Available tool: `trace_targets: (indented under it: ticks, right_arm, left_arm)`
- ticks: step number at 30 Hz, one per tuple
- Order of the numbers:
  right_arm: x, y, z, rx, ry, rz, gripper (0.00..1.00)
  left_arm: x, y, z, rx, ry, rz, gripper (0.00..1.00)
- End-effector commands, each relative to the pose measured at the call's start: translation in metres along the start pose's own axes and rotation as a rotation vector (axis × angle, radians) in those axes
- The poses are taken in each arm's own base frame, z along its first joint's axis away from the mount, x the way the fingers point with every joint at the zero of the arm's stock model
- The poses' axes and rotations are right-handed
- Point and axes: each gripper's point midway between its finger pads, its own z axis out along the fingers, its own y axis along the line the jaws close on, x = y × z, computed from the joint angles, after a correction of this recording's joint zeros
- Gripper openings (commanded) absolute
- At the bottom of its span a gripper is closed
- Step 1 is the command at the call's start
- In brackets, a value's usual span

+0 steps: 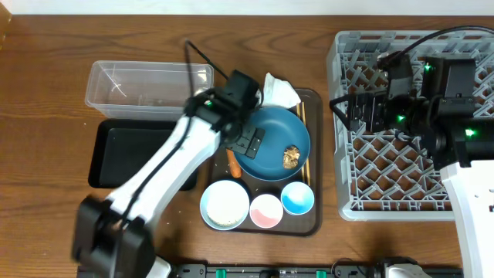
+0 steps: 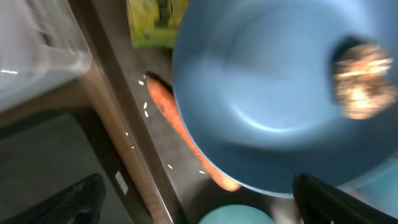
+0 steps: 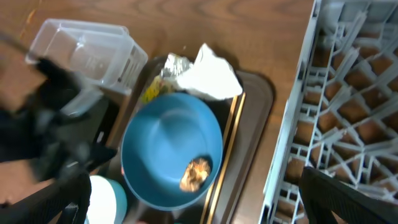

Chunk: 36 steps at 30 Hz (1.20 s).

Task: Sort waste into correct bins and load items into the dishwasher rack
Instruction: 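Reach the left gripper to the blue plate rim and grasp it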

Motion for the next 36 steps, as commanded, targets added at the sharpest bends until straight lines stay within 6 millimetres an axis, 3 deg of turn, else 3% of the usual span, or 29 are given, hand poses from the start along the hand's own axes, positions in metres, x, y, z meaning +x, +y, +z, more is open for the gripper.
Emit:
trace_targets:
  ticks: [1,3,5,10,12,15,19,22,26,36]
  right_arm:
    - [0.0,0.006,-0.002,-0.016,0.013,0.009,0.99]
    - [0.001,0.004,-0.002,-0.007,0.016,0.01,0.99]
    - [0.001,0.004,-0.002,-0.004,0.016,0.011,0.99]
    - [0.001,0.004,-0.002,-0.004,0.017,0.011,0.99]
    - [0.002,0.004,-0.002,-0.004,0.018,0.012,0.99]
    - [0.002,0.004,-0.002,-0.004,0.021,0.013,0.99]
    - [0.001,0.004,-0.002,-0.004,0.014,0.009,0.99]
    - [-0.002,0.004,-0.002,-0.005,0.003,0.004,0.99]
    - [-0.002,0.004,-0.002,-0.005,0.003,0.004,0.99]
    - [-0.002,0.004,-0.002,-0.005,0.003,0.004,0.99]
  left_arm:
    - [0.005,0.013,0.027,-0.049,0.063,-0.051,0.96]
    - [0.004,0.008,0.042,-0.007,0.086,-0.061,0.95]
    - [0.004,0.004,0.056,0.025,0.107,-0.068,0.88]
    - [0.012,0.003,0.089,0.022,0.174,-0.047,0.59]
    - [0.015,0.006,0.096,0.01,0.189,-0.038,0.56]
    - [0.014,0.006,0.095,0.01,0.188,-0.041,0.56]
    - [0.008,-0.001,0.096,0.052,0.162,-0.044,0.39]
    - [-0.002,-0.007,0.097,0.085,0.125,-0.046,0.34]
    - [-0.013,-0.009,0.098,0.095,0.081,-0.045,0.22]
    - [-0.018,-0.009,0.098,0.097,0.061,-0.045,0.2]
